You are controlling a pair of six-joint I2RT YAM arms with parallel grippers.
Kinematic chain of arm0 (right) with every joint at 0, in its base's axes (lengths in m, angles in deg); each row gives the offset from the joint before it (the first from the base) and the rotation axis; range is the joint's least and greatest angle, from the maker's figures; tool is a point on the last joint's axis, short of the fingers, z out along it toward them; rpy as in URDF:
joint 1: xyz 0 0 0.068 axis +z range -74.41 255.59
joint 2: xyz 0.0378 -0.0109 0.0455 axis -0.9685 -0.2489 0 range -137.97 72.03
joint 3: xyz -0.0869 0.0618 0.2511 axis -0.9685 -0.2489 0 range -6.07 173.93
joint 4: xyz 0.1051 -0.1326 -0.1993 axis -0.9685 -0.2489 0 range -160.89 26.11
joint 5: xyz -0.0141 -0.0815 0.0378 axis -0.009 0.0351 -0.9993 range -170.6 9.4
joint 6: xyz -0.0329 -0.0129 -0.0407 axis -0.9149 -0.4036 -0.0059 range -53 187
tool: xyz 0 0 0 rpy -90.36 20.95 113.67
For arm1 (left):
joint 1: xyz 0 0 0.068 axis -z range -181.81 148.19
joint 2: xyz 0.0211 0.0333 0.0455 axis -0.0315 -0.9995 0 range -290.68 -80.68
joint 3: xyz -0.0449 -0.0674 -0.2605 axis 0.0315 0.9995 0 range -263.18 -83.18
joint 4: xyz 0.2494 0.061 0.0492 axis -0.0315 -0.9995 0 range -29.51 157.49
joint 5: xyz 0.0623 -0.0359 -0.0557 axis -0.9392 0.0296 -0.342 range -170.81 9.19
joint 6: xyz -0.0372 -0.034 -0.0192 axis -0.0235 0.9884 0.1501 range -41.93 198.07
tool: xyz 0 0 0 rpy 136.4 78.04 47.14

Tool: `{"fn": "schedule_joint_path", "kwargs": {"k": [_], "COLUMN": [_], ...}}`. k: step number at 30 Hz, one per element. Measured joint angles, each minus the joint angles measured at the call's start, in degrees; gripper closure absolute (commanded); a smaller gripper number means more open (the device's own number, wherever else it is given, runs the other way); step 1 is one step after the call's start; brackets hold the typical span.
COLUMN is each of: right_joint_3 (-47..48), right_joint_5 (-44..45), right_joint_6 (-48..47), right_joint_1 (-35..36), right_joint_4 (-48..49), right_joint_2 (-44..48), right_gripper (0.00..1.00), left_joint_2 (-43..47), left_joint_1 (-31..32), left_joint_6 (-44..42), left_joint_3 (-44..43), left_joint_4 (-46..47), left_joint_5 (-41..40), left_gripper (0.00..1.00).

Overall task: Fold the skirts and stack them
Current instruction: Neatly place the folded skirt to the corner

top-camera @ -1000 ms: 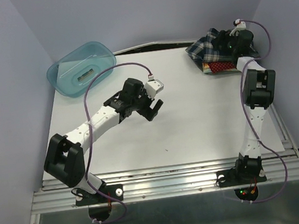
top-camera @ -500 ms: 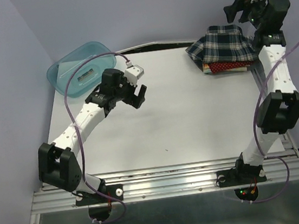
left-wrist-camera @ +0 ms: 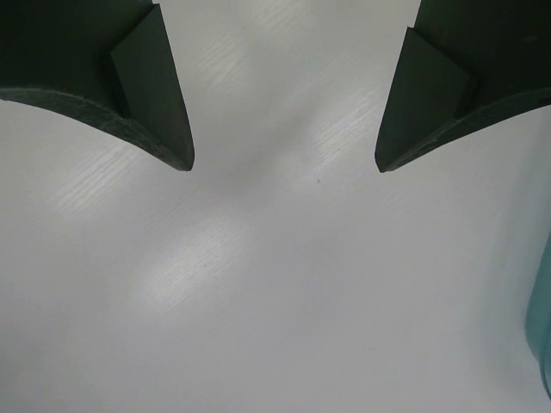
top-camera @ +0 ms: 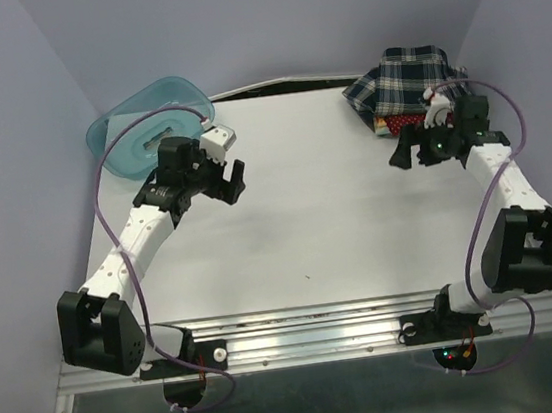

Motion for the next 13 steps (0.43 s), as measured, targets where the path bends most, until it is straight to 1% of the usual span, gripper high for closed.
{"fn": "schedule_joint_path", "kwargs": {"k": [2, 6, 10, 13], "right_joint_3": [-6.1, -13.5, -16.5, -17.3], "right_joint_5": [0.8, 2.9, 4.6, 5.4], "right_joint_6": [-1.9, -4.9, -7.2, -8.0], "right_joint_1": [1.9, 6.6, 7.5, 7.5], "right_joint_4": [-3.1, -6.7, -7.6, -7.6], "right_joint_2": [0.1, 2.9, 7.5, 9.4], "right_gripper": [0.00, 0.00, 0.00, 0.00], "left_joint_2": [2.4, 6.3, 6.8, 6.8], "left_joint_1": [-0.1, -0.1, -0.1, -0.1], "left_joint_6": [-0.7, -2.4, -3.7, -4.3], "left_joint_3": [3.5, 10.6, 14.0, 14.1], "left_joint_4": [0.2, 0.1, -0.7, -1.2], "left_joint_5": [-0.3, -2.6, -4.4, -4.9], "left_gripper": [0.01, 0.01, 0.01, 0.01]}}
